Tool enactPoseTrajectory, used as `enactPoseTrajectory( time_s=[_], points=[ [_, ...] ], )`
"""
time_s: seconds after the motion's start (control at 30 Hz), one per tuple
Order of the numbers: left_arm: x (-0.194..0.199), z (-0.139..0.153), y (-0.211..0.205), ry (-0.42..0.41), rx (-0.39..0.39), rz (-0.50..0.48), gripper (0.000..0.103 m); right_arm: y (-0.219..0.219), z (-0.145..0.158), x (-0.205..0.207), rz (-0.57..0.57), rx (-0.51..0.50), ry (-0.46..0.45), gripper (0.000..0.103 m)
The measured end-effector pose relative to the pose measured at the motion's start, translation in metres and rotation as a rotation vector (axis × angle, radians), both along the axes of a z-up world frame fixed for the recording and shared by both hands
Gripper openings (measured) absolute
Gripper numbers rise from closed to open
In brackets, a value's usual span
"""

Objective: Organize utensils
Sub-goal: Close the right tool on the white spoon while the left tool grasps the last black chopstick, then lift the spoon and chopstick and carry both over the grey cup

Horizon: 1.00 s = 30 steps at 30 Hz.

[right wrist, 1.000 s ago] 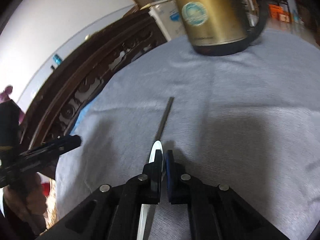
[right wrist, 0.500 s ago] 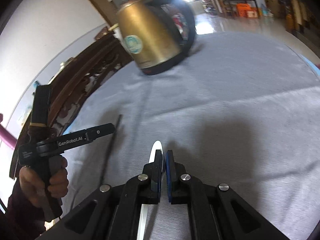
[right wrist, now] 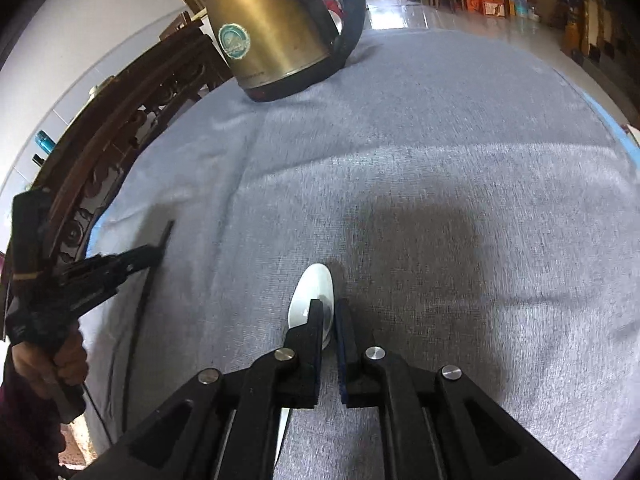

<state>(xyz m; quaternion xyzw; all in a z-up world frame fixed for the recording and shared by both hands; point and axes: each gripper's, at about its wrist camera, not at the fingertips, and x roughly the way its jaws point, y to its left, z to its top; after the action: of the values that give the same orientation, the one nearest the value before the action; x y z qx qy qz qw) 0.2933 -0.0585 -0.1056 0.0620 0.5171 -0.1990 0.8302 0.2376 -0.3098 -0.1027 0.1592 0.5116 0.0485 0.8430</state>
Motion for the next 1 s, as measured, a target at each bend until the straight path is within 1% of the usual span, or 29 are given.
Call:
enactPoseTrajectory(
  time_s=[0.03, 0.07, 0.1, 0.13, 0.2, 0.27, 0.3, 0.33, 0.37, 0.43, 0.47, 0.53, 0.57, 0.67, 0.77, 0.83, 0.93, 0.97, 1.0],
  points=[
    [0.001, -0.001, 0.001, 0.015, 0.002, 0.009, 0.019, 0.003, -0.001, 0.002, 0.002, 0.001, -0.001, 0.011],
    [0.003, -0.001, 0.001, 0.025, -0.006, 0.012, 0.023, 0.003, 0.000, 0.005, 0.008, -0.003, -0.003, 0.011],
    [0.005, 0.000, 0.000, 0.032, -0.012, 0.009, 0.042, 0.003, -0.001, 0.007, 0.012, 0.001, -0.008, 0.011],
    [0.006, 0.000, -0.002, 0.038, -0.007, 0.002, 0.056, 0.002, -0.002, 0.008, 0.015, 0.011, -0.014, 0.010],
    [0.007, -0.002, -0.009, 0.006, 0.025, -0.011, 0.056, 0.001, -0.002, 0.007, 0.015, 0.007, -0.022, 0.005],
    [0.008, -0.002, -0.012, -0.038, 0.075, 0.007, 0.033, 0.000, 0.002, 0.001, -0.011, -0.016, -0.039, 0.004],
    [0.008, -0.002, -0.010, -0.040, 0.076, 0.015, 0.007, -0.001, 0.005, -0.004, -0.021, -0.019, -0.055, 0.004],
    [0.009, -0.001, -0.007, -0.023, 0.053, 0.020, 0.006, -0.001, 0.010, -0.011, -0.030, -0.020, -0.075, 0.004],
    [0.010, 0.000, -0.001, -0.005, 0.022, 0.046, 0.005, -0.001, 0.016, -0.019, -0.036, -0.021, -0.096, 0.004],
    [0.006, 0.003, 0.011, -0.022, 0.025, 0.094, 0.005, 0.000, 0.030, -0.033, -0.048, -0.028, -0.145, 0.004],
    [0.000, 0.007, 0.017, -0.042, 0.021, 0.107, 0.005, 0.001, 0.038, -0.044, -0.057, -0.034, -0.174, 0.004],
    [-0.015, 0.020, 0.032, -0.075, -0.030, 0.141, 0.005, 0.003, 0.050, -0.062, -0.072, -0.044, -0.219, 0.004],
    [-0.019, 0.025, 0.036, -0.090, -0.044, 0.147, 0.005, 0.004, 0.057, -0.073, -0.081, -0.052, -0.247, 0.004],
    [-0.049, 0.051, 0.051, -0.175, -0.069, 0.167, 0.005, 0.009, 0.071, -0.101, -0.113, -0.060, -0.301, 0.004],
    [-0.084, 0.077, 0.063, -0.245, -0.111, 0.190, 0.005, 0.011, 0.082, -0.127, -0.147, -0.054, -0.341, 0.004],
    [-0.100, 0.089, 0.072, -0.277, -0.129, 0.204, 0.005, 0.014, 0.091, -0.147, -0.176, -0.058, -0.378, 0.004],
    [-0.137, 0.111, 0.087, -0.332, -0.168, 0.234, 0.005, 0.018, 0.103, -0.173, -0.205, -0.073, -0.428, 0.004],
    [-0.139, 0.113, 0.088, -0.344, -0.177, 0.239, 0.005, 0.020, 0.108, -0.182, -0.215, -0.080, -0.448, 0.004],
    [-0.151, 0.120, 0.091, -0.364, -0.193, 0.247, 0.005, 0.022, 0.112, -0.190, -0.225, -0.091, -0.466, 0.004]
  ],
)
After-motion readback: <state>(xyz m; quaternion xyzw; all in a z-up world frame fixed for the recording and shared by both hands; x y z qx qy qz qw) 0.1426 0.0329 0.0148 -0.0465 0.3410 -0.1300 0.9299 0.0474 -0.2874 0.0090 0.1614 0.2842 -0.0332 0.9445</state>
